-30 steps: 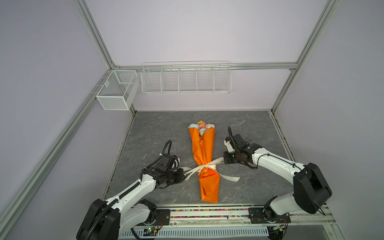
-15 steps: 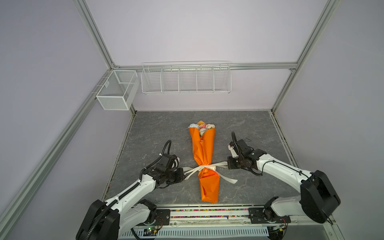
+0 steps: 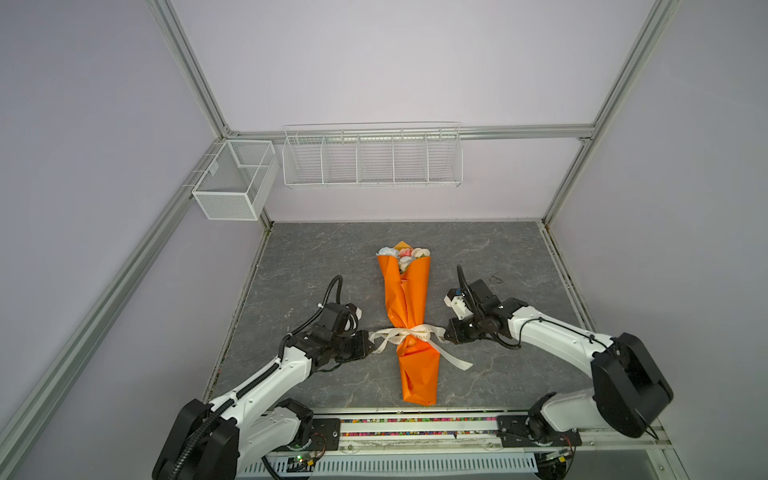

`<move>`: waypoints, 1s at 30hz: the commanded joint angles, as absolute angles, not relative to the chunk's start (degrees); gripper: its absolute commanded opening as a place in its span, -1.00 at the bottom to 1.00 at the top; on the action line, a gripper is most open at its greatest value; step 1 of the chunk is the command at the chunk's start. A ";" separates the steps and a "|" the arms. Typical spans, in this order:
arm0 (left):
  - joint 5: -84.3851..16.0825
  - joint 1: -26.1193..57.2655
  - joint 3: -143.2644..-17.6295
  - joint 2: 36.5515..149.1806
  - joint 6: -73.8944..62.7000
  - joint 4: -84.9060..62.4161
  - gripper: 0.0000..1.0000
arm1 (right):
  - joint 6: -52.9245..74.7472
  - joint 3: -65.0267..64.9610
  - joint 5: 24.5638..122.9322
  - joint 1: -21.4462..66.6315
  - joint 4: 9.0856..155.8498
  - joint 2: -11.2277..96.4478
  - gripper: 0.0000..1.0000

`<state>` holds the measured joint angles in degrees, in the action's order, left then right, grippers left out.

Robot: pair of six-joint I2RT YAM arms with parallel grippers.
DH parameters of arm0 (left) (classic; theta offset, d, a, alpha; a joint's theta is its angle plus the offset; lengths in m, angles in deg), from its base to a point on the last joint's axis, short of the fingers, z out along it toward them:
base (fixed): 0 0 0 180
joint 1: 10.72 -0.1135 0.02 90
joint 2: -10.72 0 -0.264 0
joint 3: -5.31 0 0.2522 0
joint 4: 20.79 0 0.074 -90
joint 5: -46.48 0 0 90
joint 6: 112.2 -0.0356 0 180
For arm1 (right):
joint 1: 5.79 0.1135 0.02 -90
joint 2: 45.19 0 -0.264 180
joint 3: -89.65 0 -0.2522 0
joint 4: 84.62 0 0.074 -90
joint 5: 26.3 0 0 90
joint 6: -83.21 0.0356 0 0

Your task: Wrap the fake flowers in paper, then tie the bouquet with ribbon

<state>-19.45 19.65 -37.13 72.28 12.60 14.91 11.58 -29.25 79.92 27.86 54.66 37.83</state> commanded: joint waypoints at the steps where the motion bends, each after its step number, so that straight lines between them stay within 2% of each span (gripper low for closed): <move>1: -18.46 19.57 -39.53 73.53 10.27 14.81 -1.00 | 5.41 -26.60 81.98 28.30 50.08 40.30 -0.51; 10: -17.42 19.56 -39.91 74.53 9.61 15.03 -1.00 | -0.20 -18.01 72.16 28.81 42.83 43.47 -0.15; 14: -17.58 19.57 -40.36 74.60 9.12 15.63 -1.00 | -2.18 -14.67 68.75 29.37 40.73 46.01 -0.10; 17: -17.50 19.53 -40.01 74.46 9.34 15.48 -1.00 | -3.25 -12.48 61.41 30.26 39.71 47.17 -0.09; 25: -17.18 19.57 -39.82 74.36 9.26 15.56 -1.00 | -14.15 -9.87 72.04 31.33 44.22 51.07 -0.02; 30: -16.56 19.55 -40.03 74.27 9.10 16.14 -1.00 | -16.09 -8.08 66.97 30.70 46.03 55.39 -0.03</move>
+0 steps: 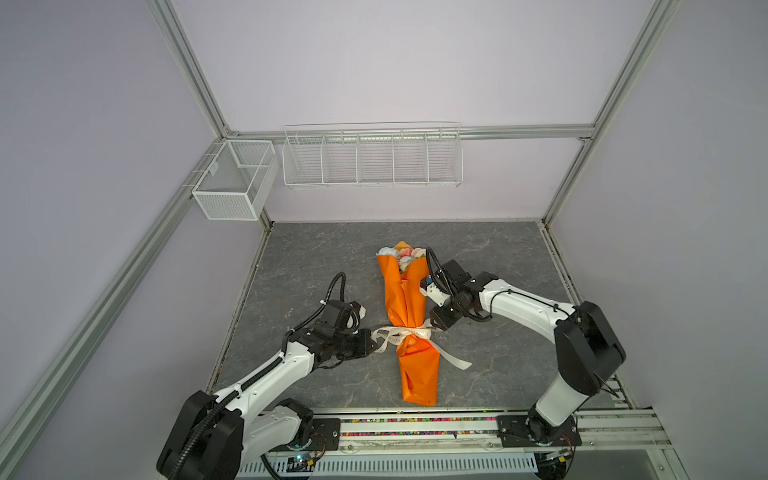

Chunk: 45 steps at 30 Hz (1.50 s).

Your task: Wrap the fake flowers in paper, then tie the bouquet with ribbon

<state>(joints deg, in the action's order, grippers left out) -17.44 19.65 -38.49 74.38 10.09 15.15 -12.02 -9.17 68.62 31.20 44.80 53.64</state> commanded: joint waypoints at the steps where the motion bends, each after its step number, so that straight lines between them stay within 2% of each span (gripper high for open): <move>1: -16.56 19.58 -39.96 74.09 9.09 16.19 -1.00 | -17.03 -8.03 69.53 30.40 46.30 55.66 -0.02; 7: -16.89 19.59 -39.52 73.08 9.26 16.44 -1.00 | -21.26 -9.05 74.65 29.92 46.90 57.45 0.01; 9: -16.90 19.58 -39.56 72.94 9.35 16.42 -1.00 | -22.15 -9.35 76.97 29.63 47.23 58.16 0.11; 13: -16.95 19.56 -39.81 73.05 9.17 16.62 -1.00 | -22.00 -9.13 73.86 29.63 48.03 60.00 0.14; 21: -16.46 19.55 -40.00 73.23 8.91 16.57 -1.00 | -23.30 -6.80 76.70 29.29 46.75 63.44 0.13; 24: -16.45 19.54 -40.03 73.22 9.00 16.67 -1.00 | -22.24 -6.53 76.86 29.32 46.55 63.97 -0.01; 28: -16.54 19.54 -39.71 72.78 9.19 16.49 -1.00 | -21.23 -8.02 78.26 29.36 47.85 62.46 -0.61; 31: -16.37 19.57 -39.93 72.17 9.06 16.97 -1.00 | -18.79 -10.64 76.73 29.28 49.96 58.63 -0.85; 41: -16.02 19.58 -40.09 71.14 9.37 17.07 -1.00 | -6.41 -17.84 66.58 28.68 51.90 45.48 -0.86; 45: -15.64 19.59 -39.29 70.45 11.02 16.25 -1.00 | 1.26 -20.92 67.94 28.55 52.96 41.29 -0.86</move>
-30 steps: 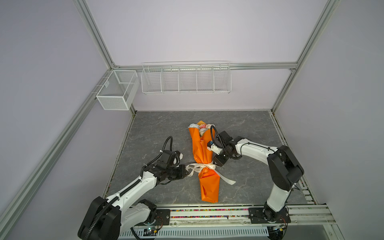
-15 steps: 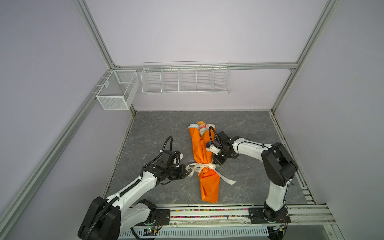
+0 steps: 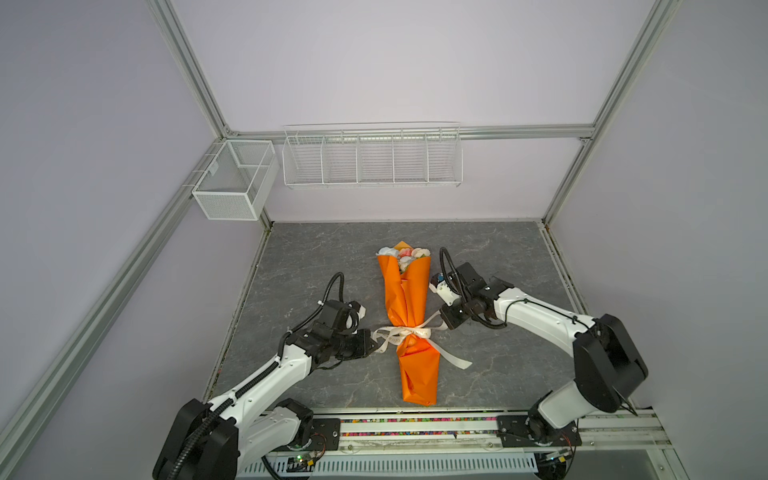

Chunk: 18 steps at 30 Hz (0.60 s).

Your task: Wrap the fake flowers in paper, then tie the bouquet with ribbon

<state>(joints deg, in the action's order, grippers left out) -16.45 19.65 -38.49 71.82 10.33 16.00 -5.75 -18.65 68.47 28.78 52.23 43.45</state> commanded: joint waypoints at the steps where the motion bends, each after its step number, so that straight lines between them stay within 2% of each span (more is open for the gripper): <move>1: -15.15 19.61 -38.96 70.32 11.51 15.86 -1.00 | 4.01 -22.04 67.96 28.54 53.80 40.23 -0.86; 9: -9.67 19.55 -37.22 69.23 13.30 15.12 -1.00 | 24.49 -31.91 67.47 27.34 59.70 31.68 -0.86; 18: -4.17 19.56 -32.98 69.83 22.34 9.21 -1.00 | 42.06 -38.76 67.61 27.52 66.91 29.63 -0.87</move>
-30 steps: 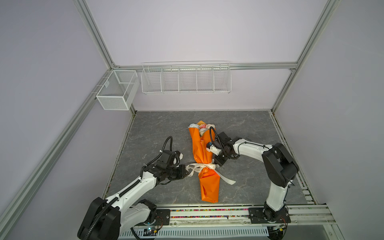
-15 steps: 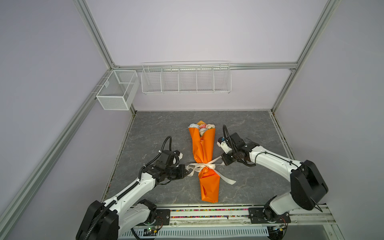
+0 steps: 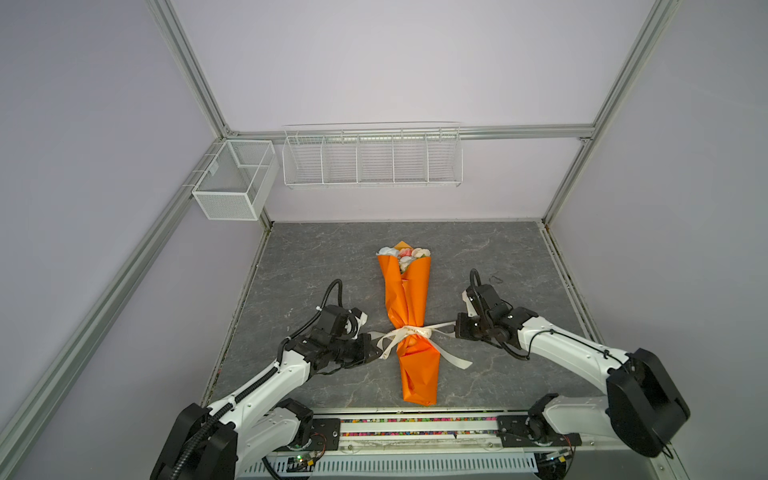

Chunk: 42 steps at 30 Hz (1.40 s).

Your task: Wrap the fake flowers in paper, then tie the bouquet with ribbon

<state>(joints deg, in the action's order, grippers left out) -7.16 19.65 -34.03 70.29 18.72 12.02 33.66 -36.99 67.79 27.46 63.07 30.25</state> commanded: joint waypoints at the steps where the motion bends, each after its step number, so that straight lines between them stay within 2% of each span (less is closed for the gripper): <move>1: -3.24 19.54 -32.80 69.67 22.88 9.33 -1.00 | 43.40 -39.06 66.29 27.52 66.22 29.23 -0.87; 7: -4.00 19.38 -29.10 66.97 30.74 10.00 -1.00 | 44.89 -40.01 62.80 27.52 64.53 27.55 -0.87; 14: -19.97 19.08 -28.31 59.73 33.08 23.95 -1.00 | 45.65 -39.61 61.17 27.51 63.63 28.57 -0.87; 16: -21.32 19.10 -28.44 58.79 32.92 24.59 -1.00 | 45.77 -39.63 60.93 27.51 64.12 28.86 -0.87; 29: -21.53 19.08 -33.10 68.97 25.24 25.23 -1.00 | 43.57 -41.05 58.55 27.55 61.84 30.52 -0.87; 30: -20.15 19.09 -33.39 69.32 24.09 24.06 -1.00 | 41.91 -41.30 60.34 27.53 62.94 30.61 -0.84; 32: -17.76 19.08 -33.68 69.78 23.60 21.21 -1.00 | 37.27 -41.08 66.55 27.65 66.22 31.13 -0.50; 34: -16.36 19.08 -33.92 70.29 23.61 19.13 -1.00 | 35.28 -38.18 65.53 28.23 60.62 30.88 -0.18; 38: -15.73 19.08 -34.97 70.67 22.60 19.09 -1.00 | 32.02 -33.10 59.76 28.79 49.53 26.04 -0.05; 42: -15.83 19.08 -34.77 70.04 22.68 18.95 -1.00 | 32.88 -32.59 62.04 33.06 49.53 19.01 0.10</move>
